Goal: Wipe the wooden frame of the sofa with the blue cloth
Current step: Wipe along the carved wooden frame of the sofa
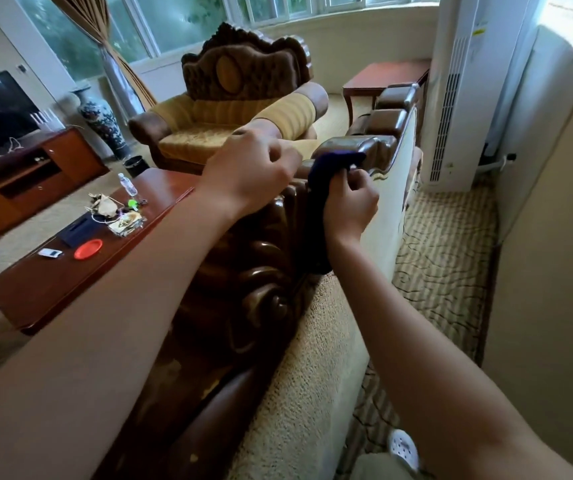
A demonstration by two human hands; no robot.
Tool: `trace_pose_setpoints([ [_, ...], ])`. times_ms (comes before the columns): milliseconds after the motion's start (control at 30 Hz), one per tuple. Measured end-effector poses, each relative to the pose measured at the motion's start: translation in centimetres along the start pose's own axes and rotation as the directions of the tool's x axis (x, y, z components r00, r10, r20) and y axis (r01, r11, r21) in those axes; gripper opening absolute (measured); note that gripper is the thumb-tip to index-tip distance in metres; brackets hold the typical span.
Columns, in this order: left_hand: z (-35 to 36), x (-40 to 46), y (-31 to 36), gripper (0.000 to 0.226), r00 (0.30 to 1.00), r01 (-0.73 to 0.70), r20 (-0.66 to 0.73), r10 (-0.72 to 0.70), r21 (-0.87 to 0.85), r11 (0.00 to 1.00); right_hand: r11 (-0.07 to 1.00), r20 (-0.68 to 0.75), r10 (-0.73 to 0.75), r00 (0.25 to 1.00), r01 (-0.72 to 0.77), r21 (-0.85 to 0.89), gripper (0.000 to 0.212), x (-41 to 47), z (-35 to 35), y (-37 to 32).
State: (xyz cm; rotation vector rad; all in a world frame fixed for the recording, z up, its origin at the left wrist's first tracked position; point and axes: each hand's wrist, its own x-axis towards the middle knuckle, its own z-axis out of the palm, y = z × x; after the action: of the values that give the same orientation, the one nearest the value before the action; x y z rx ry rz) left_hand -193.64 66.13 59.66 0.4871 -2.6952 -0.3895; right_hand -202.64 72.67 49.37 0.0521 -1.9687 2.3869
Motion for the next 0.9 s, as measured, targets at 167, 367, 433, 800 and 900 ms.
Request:
trace_pose_setpoints([
  [167,2.7,5.1,1.9,0.027,0.906,-0.124,0.422,-0.020,0.310,0.943,0.995,0.091,0.061,0.994,-0.054,-0.080,0.025,1.5,-0.7,1.7],
  [367,4.5,8.5,2.4,0.023,0.780,-0.215,0.622,-0.068,0.368,0.904,0.991,0.058,0.122,0.991,-0.118,-0.064,0.015,-2.4,-3.1,6.2],
  [433,4.8,8.9,2.1,0.019,0.778,-0.216,0.625,-0.055,0.350,0.912,0.979,0.057,0.190,0.980,-0.184,-0.090,0.024,-3.5,-3.3,7.9],
  [800,6.3,9.0,0.8,0.010,0.816,-0.132,0.577,-0.040,0.253,0.958,0.892,-0.129,0.302,0.945,-0.328,-0.312,0.040,8.2,-0.7,8.0],
  [900,6.3,9.0,0.9,0.009,0.810,-0.144,0.586,-0.028,0.245,0.959,0.914,-0.088,0.233,0.968,-0.249,-0.320,0.036,8.3,-0.6,8.5],
])
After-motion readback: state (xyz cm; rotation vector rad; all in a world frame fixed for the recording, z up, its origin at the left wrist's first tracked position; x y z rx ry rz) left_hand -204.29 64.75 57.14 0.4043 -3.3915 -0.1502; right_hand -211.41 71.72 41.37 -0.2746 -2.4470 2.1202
